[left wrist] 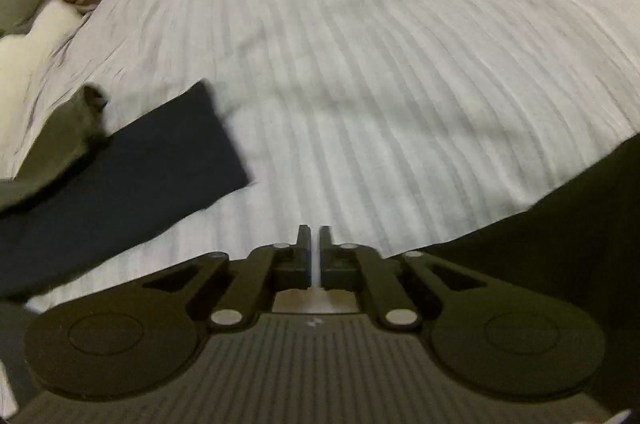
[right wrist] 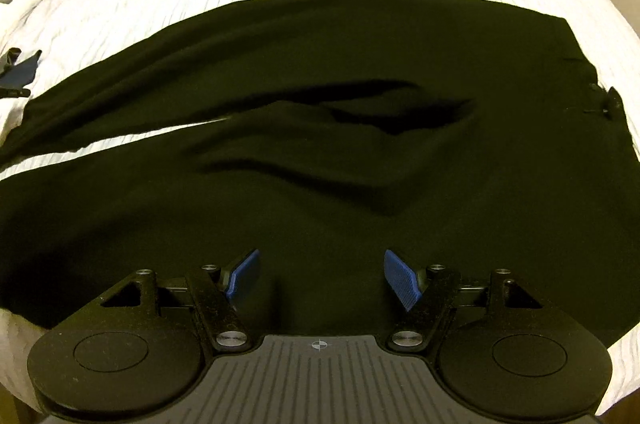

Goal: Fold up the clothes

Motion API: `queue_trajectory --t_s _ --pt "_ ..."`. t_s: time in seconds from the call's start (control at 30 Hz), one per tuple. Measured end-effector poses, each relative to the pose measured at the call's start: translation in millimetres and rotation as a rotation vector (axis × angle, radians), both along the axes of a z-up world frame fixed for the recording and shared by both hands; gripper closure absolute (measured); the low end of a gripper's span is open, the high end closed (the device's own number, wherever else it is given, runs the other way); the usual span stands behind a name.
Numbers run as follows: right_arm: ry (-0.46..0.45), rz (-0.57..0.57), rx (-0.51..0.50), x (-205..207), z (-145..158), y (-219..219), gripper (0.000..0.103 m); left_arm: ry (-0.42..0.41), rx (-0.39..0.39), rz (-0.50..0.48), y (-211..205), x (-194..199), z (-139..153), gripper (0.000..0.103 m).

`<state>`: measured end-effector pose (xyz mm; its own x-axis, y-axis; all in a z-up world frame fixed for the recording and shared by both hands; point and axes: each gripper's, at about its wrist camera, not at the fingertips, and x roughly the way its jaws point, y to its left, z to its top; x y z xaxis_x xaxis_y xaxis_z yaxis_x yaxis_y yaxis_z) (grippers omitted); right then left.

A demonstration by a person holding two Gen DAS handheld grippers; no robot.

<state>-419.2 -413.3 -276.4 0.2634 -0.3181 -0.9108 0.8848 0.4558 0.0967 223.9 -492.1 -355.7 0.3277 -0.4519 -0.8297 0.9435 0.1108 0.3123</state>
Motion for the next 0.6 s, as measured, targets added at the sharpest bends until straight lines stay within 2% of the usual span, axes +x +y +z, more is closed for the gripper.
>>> queue_trajectory --t_s 0.03,0.1,0.17,0.27,0.33,0.4,0.47,0.53,0.6 --pt "-0.008 0.003 -0.003 1.6 1.7 0.3 0.031 -0.010 0.000 0.006 2.3 1.3 4.3 0.095" --pt "-0.030 0.004 -0.011 3.9 5.6 -0.7 0.031 0.004 -0.011 -0.069 19.5 -19.6 18.0 0.087" --pt "-0.052 -0.011 -0.006 3.6 6.6 -3.1 0.031 0.019 -0.023 -0.145 36.8 -40.8 31.7 0.072" --pt "-0.079 -0.064 0.017 -1.8 3.7 -8.3 0.031 0.021 -0.001 -0.294 61.0 -84.0 39.4 0.069" --pt "-0.100 -0.106 0.029 -9.8 1.6 -9.9 0.031 0.039 0.026 -0.373 74.9 -117.9 37.3 0.061" --pt "-0.117 -0.163 0.053 -24.9 -2.9 -11.0 0.031 0.070 0.072 -0.416 81.4 -145.0 25.1 0.060" --pt "-0.124 -0.233 0.083 -45.4 -8.8 -11.8 0.031 0.050 0.123 -0.445 81.6 -165.1 10.3 0.060" --pt "-0.104 -0.318 0.118 -76.2 -16.6 -9.6 0.031 -0.027 0.143 -0.471 82.8 -186.3 4.7 0.061" --pt "-0.080 -0.404 0.149 -107.4 -23.6 -6.8 0.031 -0.051 0.143 -0.497 78.2 -204.1 9.4 0.061"
